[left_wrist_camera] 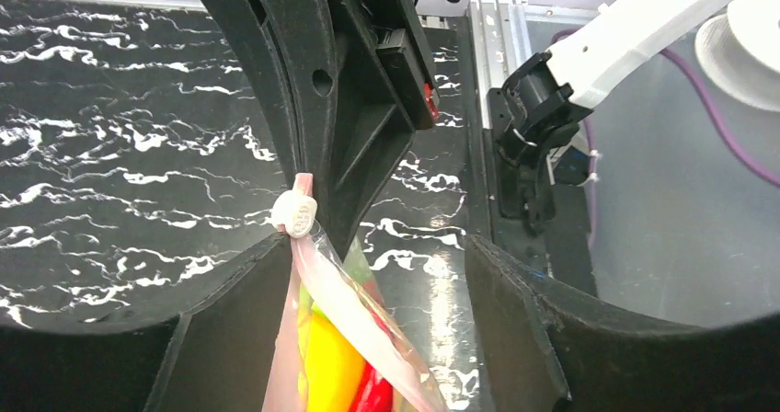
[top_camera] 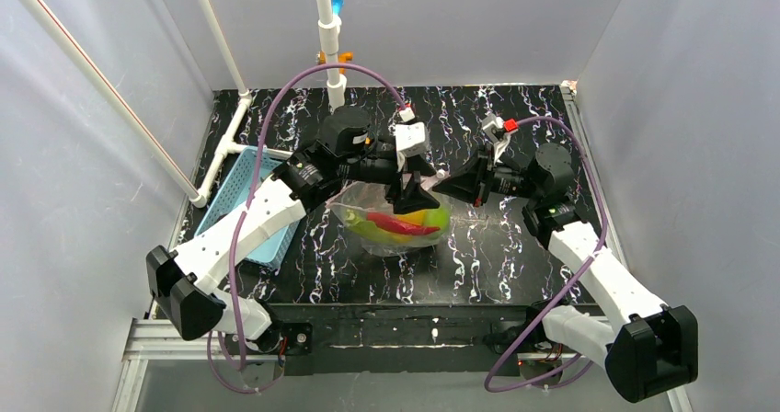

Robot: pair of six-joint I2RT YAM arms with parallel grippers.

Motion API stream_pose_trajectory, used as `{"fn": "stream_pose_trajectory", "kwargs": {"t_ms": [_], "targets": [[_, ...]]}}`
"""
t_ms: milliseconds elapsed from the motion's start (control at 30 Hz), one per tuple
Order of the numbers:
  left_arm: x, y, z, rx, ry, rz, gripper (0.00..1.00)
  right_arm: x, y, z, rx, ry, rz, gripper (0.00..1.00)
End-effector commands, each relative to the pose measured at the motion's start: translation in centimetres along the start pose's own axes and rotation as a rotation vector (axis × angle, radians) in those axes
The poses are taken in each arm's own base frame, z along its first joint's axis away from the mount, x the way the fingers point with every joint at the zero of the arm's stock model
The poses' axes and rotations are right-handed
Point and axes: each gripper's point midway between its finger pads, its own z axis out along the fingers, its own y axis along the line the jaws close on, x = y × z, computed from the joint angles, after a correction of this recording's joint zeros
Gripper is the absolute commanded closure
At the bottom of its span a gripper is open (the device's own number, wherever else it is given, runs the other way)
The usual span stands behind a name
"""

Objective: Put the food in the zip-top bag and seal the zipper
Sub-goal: Zip the zipper food storage bag at the center of the board.

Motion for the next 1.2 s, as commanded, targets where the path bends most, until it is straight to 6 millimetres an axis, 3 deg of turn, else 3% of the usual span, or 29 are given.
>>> {"fn": "stream_pose_trajectory", "kwargs": {"t_ms": [0,167,333,733,1000,1167], "targets": [[-2.6,-0.3,0.2,0.049,-0.077,0.183,0.38,-2.4,2.0,-0.2,-0.04,-0.037,-0.095,0.99],[-2.8,0.9,0.4,-0.011,-0.083,0.166,0.49,-2.2,2.0,-0.3,-0.032,-0.036,-0.104,0.99],[-4.5,0.6,-0.9,-0.054,-0.147,0.218,0.47,-2.3,2.1,-0.3,-0.037,-0.038,-0.106,0.99],[-3.5,-0.3,-0.1,0.096,-0.097,0.111,0.41,-2.5,2.4,-0.5,-0.039,-0.041,-0.117,0.99],[-3.8,0.1,-0.2,0.145,-0.084,0.03,0.66,-2.5,2.4,-0.4,-0.047,-0.042,-0.112,0.99],[-4.0,0.2,-0.2,0.146,-0.1,0.034,0.74,-2.6,2.5,-0.4,-0.046,-0.044,-0.114,0.99]]}}
